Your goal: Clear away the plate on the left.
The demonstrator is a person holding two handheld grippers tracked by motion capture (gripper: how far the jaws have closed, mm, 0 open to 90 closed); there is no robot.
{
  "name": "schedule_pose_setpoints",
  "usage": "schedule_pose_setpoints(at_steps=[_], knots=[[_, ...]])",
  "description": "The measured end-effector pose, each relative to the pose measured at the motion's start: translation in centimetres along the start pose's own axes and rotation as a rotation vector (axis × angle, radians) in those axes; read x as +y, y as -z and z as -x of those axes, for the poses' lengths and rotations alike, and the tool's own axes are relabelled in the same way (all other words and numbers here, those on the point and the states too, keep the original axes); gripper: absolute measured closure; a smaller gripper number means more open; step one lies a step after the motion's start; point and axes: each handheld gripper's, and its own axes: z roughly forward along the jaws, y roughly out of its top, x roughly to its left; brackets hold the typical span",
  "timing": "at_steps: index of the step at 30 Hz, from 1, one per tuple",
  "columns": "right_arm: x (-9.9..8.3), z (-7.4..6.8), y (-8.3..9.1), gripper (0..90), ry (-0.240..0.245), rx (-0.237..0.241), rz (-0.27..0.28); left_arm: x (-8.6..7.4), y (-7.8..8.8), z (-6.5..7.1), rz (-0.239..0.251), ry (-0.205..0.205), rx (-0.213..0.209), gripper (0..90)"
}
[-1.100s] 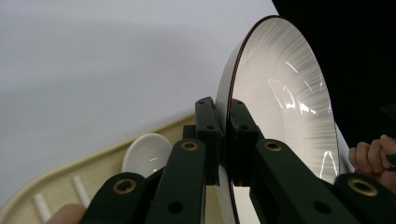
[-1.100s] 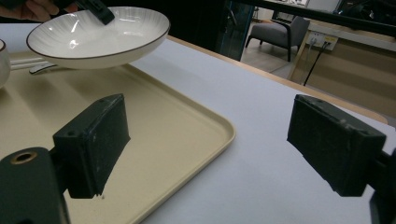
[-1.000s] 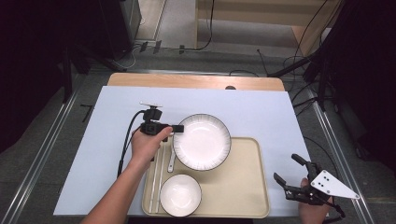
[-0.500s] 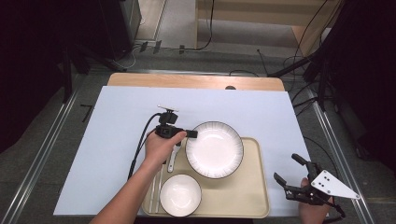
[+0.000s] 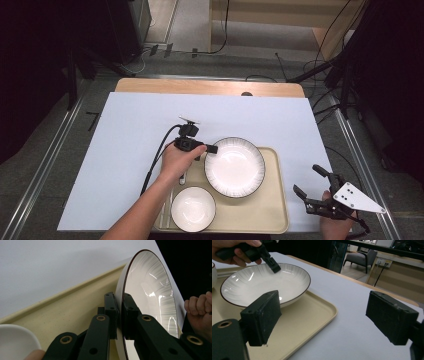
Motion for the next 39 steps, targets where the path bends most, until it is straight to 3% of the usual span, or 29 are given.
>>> schedule_pose_setpoints(at_steps=[12, 17, 19, 20, 22, 26, 29, 31, 33, 35, 39], knots=[[0.0, 0.0, 0.0, 13.0, -0.002, 0.0, 0.0, -0.2, -0.7, -0.7, -0.018, 0.001, 0.03, 86.3], [0.0, 0.1, 0.0, 13.0, -0.003, 0.0, 0.0, -0.2, -0.7, -0.6, -0.021, -0.02, 0.038, 85.2], [0.0, 0.0, 0.0, 13.0, -0.002, 0.001, -0.001, -0.2, -0.6, -0.5, -0.017, -0.032, 0.06, 83.9], [0.0, 0.0, 0.0, 13.0, -0.001, -0.001, -0.003, -0.3, -0.6, -0.4, -0.015, -0.036, 0.073, 76.6], [0.0, 0.0, 0.0, 13.0, -0.002, 0.0, -0.004, -0.3, -0.6, -0.2, -0.011, -0.047, 0.085, 72.6], [0.0, 0.0, 0.0, 13.0, 0.0, -0.002, -0.001, -0.2, 0.2, 0.2, 0.053, -0.058, 0.1, 52.4], [0.0, 0.0, 0.0, 13.0, -0.001, -0.001, -0.003, -0.1, 1.2, 0.7, 0.102, -0.079, 0.104, 32.9], [0.0, 0.0, 0.0, 13.0, 0.002, -0.002, -0.005, -0.1, 1.5, 0.9, 0.113, -0.092, 0.114, 14.3], [0.0, 0.0, -0.1, 13.0, 0.004, 0.001, -0.005, -0.3, 2.0, 1.2, 0.136, -0.125, 0.095, 0.0], [-0.1, 0.0, -0.1, 13.0, 0.002, 0.001, -0.007, -0.5, 2.6, 1.8, 0.165, -0.171, 0.136, 0.0], [0.0, -0.1, 0.0, 13.0, 0.001, 0.002, -0.007, -0.8, 3.6, 1.9, 0.206, -0.178, 0.188, 0.0]])
